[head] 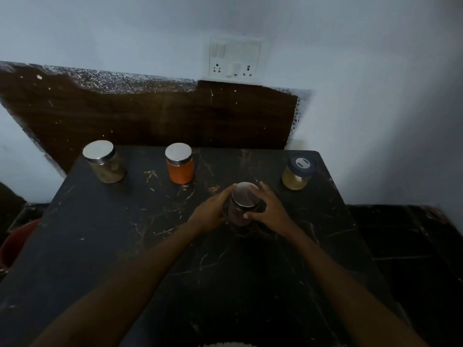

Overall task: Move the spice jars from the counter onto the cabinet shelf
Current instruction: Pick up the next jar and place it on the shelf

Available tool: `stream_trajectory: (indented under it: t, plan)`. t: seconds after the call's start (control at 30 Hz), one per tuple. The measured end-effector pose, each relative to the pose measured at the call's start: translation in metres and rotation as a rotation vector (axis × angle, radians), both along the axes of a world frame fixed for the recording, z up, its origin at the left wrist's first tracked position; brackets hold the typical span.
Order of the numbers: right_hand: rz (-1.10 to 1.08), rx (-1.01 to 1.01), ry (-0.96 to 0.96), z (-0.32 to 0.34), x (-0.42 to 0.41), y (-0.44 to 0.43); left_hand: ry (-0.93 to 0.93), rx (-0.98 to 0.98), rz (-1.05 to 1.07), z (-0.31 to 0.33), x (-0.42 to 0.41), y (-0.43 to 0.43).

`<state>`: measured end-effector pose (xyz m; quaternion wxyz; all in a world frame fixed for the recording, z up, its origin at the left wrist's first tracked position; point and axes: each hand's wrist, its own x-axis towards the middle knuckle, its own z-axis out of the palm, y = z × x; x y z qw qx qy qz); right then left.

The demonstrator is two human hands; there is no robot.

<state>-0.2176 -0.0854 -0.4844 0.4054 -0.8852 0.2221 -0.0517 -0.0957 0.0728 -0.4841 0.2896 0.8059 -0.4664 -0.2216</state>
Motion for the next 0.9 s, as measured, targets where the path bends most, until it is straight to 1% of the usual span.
stream_trajectory:
  t: [0.13,0.23,0.33,0.37,0.47,0.53,0.6,0.7,0.83,0.9]
  plan:
    - [-0.058,0.099,-0.059,-0.009,0.004,0.006,-0.027,0.024,0.008,-0.001,-0.004,-0.003]
    - [-0.097,0.079,-0.126,-0.009,0.005,0.009,-0.041,0.027,0.004,0.002,-0.006,-0.004]
    - [-0.109,0.075,-0.104,-0.002,0.004,0.009,-0.034,0.018,0.006,0.003,-0.005,-0.004]
    - [-0.113,0.085,-0.097,0.003,0.004,0.007,-0.014,-0.006,0.012,0.005,-0.005,-0.003]
    - [-0.113,0.139,-0.099,0.035,0.008,0.0,0.06,-0.177,-0.006,0.021,-0.004,0.0]
    - [-0.088,0.189,-0.119,0.065,0.01,-0.006,0.056,-0.257,-0.05,0.039,-0.003,0.003]
    - [-0.039,0.246,-0.143,0.093,0.012,-0.01,-0.033,-0.274,-0.102,0.057,0.003,0.007]
    - [0.049,0.314,-0.17,0.122,0.013,-0.012,-0.221,-0.262,-0.178,0.081,0.01,0.012]
    - [0.097,0.256,-0.2,0.162,0.012,-0.008,-0.348,-0.318,-0.239,0.122,0.012,0.016]
    - [0.122,0.221,-0.221,0.186,0.011,-0.005,-0.381,-0.348,-0.274,0.145,0.011,0.018]
